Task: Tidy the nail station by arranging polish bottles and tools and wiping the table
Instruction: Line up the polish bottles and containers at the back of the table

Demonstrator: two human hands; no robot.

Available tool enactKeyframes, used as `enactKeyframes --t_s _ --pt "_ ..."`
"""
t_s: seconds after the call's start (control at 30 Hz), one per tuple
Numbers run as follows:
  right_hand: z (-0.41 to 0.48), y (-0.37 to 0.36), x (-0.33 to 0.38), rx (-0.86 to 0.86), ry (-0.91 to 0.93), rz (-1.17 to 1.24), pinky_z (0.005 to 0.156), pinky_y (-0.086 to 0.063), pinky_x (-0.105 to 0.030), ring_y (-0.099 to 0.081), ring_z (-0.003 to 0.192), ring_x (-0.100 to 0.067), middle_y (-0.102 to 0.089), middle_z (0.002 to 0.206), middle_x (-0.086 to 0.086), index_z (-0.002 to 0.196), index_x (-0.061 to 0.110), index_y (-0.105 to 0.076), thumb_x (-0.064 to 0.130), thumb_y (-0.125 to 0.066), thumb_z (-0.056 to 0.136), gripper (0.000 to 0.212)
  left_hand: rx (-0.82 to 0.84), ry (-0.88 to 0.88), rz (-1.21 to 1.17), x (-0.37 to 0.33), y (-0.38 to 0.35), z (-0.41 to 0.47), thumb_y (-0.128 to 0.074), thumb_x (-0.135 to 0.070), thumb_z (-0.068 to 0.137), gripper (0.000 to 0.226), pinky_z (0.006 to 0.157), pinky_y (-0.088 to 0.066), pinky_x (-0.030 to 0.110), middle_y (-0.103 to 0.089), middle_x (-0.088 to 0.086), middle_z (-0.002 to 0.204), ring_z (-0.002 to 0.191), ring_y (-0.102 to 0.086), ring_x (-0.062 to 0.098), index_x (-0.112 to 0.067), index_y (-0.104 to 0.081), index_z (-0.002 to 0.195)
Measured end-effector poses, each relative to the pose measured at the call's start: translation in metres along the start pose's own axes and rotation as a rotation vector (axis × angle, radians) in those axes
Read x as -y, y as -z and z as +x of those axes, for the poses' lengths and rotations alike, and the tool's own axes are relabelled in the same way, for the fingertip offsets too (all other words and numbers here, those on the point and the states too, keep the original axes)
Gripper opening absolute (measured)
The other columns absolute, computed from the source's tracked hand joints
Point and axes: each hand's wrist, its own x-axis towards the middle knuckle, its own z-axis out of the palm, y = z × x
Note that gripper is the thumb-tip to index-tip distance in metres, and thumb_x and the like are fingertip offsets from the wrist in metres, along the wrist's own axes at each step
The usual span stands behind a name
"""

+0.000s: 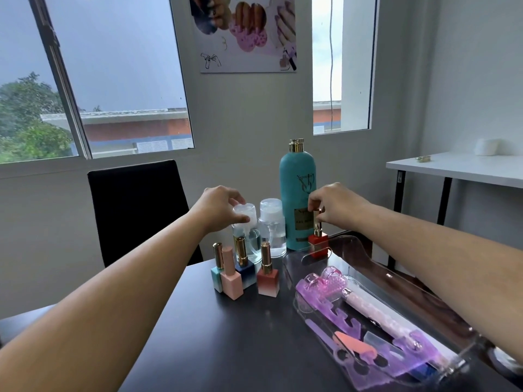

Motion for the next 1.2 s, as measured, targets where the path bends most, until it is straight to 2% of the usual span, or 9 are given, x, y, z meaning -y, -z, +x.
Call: enactKeyframes --t_s 0.07,0.17,0.23,0.6,0.7,0.9,0.97,1.1,1.2 --pt "0.001 0.000 0.000 0.002 0.005 -0.007 0.071 -0.042 -0.020 -0.053 0.085 -0.011 -0.053 0.092 0.008 0.091 0.016 -0.065 0.005 -0.069 0.080 0.016 -0.001 -0.006 0.001 -0.001 0.001 -0.001 -0.078 -0.038 0.070 0.040 0.094 -0.047 0.037 -0.069 0.001 0.106 0.097 -0.059 0.019 -0.021 -0.067 0.104" --pt "0.004 -0.001 0.000 0.011 -0.005 -0.011 0.070 -0.043 -0.022 -0.054 0.084 -0.013 -0.053 0.091 0.007 0.090 0.017 -0.064 0.006 -0.070 0.080 0.016 0.003 -0.023 0.003 -0.001 0.001 -0.003 -0.079 -0.036 0.069 0.043 0.084 -0.046 0.026 -0.068 0.002 0.108 0.088 -0.060 0.014 -0.019 -0.067 0.107" --pt "0.005 -0.002 -0.001 0.009 -0.017 -0.008 0.070 -0.043 -0.023 -0.054 0.084 -0.014 -0.053 0.091 0.006 0.088 0.017 -0.063 0.006 -0.070 0.079 0.016 0.003 -0.028 0.008 -0.001 0.001 -0.003 -0.079 -0.036 0.068 0.044 0.082 -0.045 0.025 -0.068 0.003 0.109 0.086 -0.060 0.014 -0.019 -0.067 0.107" --pt "0.006 -0.004 0.000 0.008 -0.038 0.037 0.060 -0.039 -0.015 -0.054 0.080 -0.011 -0.052 0.086 0.009 0.081 0.020 -0.059 0.005 -0.070 0.079 0.019 -0.006 -0.021 0.006 0.001 -0.002 -0.002 -0.079 -0.037 0.068 0.041 0.087 -0.051 0.034 -0.068 0.003 0.109 0.091 -0.061 0.018 -0.022 -0.066 0.104" --pt "0.007 -0.005 -0.001 -0.001 -0.037 0.023 0.059 -0.038 -0.015 -0.055 0.079 -0.010 -0.054 0.088 0.007 0.083 0.020 -0.061 0.006 -0.070 0.079 0.018 -0.008 -0.019 0.003 0.002 -0.003 -0.002 -0.079 -0.038 0.068 0.041 0.085 -0.050 0.031 -0.067 0.003 0.109 0.089 -0.060 0.017 -0.023 -0.066 0.104" --pt "0.005 0.000 0.000 -0.018 -0.025 -0.003 0.070 -0.043 -0.023 -0.057 0.084 -0.013 -0.057 0.090 0.006 0.091 0.017 -0.063 0.012 -0.075 0.076 0.020 -0.003 -0.017 0.000 0.003 -0.003 -0.009 -0.077 -0.038 0.070 0.054 0.094 -0.048 0.041 -0.062 0.003 0.117 0.102 -0.059 0.022 -0.024 -0.057 0.117" --pt "0.002 0.006 0.005 -0.042 -0.002 -0.046 0.072 -0.042 -0.024 -0.055 0.083 -0.012 -0.057 0.091 0.005 0.095 0.015 -0.063 0.017 -0.076 0.076 0.023 -0.021 -0.030 0.005 0.003 0.003 -0.015 -0.076 -0.039 0.071 0.055 0.093 -0.048 0.040 -0.059 0.002 0.119 0.103 -0.058 0.021 -0.024 -0.055 0.120" --pt "-0.003 0.016 0.035 -0.099 0.079 -0.030 0.065 -0.040 -0.019 -0.058 0.078 -0.014 -0.061 0.085 0.002 0.089 0.017 -0.066 0.024 -0.075 0.076 0.018 -0.077 -0.101 -0.021 0.002 0.021 -0.033 -0.072 -0.040 0.075 0.033 0.076 -0.050 0.025 -0.064 -0.003 0.100 0.080 -0.061 0.009 -0.025 -0.063 0.102" --pt "-0.009 0.021 0.066 -0.066 0.145 0.023 0.065 -0.040 -0.013 -0.060 0.076 -0.008 -0.065 0.081 0.005 0.088 0.018 -0.069 0.030 -0.074 0.077 0.017 -0.028 -0.119 -0.047 -0.001 0.029 -0.050 -0.072 -0.042 0.075 0.024 0.075 -0.052 0.022 -0.064 -0.011 0.083 0.073 -0.061 0.002 -0.026 -0.066 0.092"
